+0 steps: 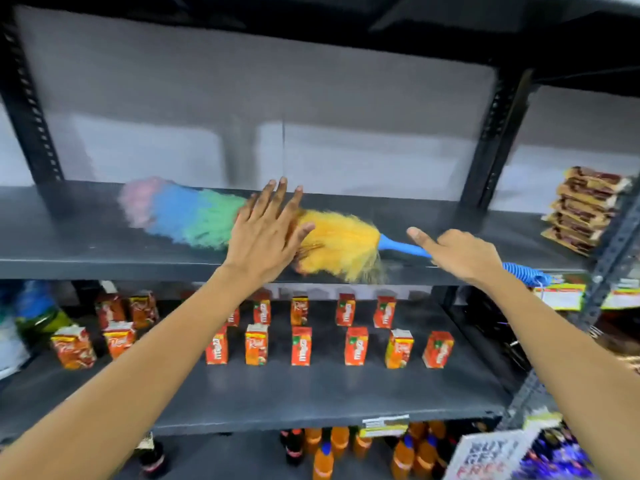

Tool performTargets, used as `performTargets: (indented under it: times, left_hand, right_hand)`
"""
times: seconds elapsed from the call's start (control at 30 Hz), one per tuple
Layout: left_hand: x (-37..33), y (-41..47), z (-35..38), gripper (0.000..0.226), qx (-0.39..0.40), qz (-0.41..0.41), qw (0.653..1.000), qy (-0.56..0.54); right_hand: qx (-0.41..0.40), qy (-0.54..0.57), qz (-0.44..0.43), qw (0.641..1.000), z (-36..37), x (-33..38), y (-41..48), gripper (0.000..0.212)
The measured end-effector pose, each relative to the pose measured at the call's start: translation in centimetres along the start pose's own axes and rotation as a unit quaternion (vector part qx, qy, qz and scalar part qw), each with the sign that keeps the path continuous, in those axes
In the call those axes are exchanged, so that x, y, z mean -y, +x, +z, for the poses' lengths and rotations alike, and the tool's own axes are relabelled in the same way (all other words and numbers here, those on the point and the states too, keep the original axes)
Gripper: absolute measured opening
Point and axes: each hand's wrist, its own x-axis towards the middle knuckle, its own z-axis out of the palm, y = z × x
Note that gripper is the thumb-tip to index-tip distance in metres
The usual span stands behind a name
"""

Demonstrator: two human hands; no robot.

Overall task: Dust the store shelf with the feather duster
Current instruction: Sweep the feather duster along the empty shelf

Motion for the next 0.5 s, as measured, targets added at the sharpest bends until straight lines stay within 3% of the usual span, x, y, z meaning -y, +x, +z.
performTargets:
  times: [0.13, 0.33, 0.5]
  left_hand:
    - [3.3, 0.5, 2.1, 0.082, 0.016, -0.044, 0.999, -0.021]
    - [5.0, 1.5, 3.5, 0.071, 0.033, -0.054, 0.995, -0.071]
    - [5.1, 1.3, 3.9, 0.076, 0.016, -0.035, 0.995, -0.088]
  right_hand:
    - [0.046, -0.012, -0.044, 0.998, 1.0, 4.3, 1.7, 0.076]
    - [0.040, 0.015, -0.138, 0.990, 2.3, 8.3, 2.1, 0.062]
    - [-0.028, -0.008, -0.122, 0.992, 1.6, 7.6, 2.3, 0.044]
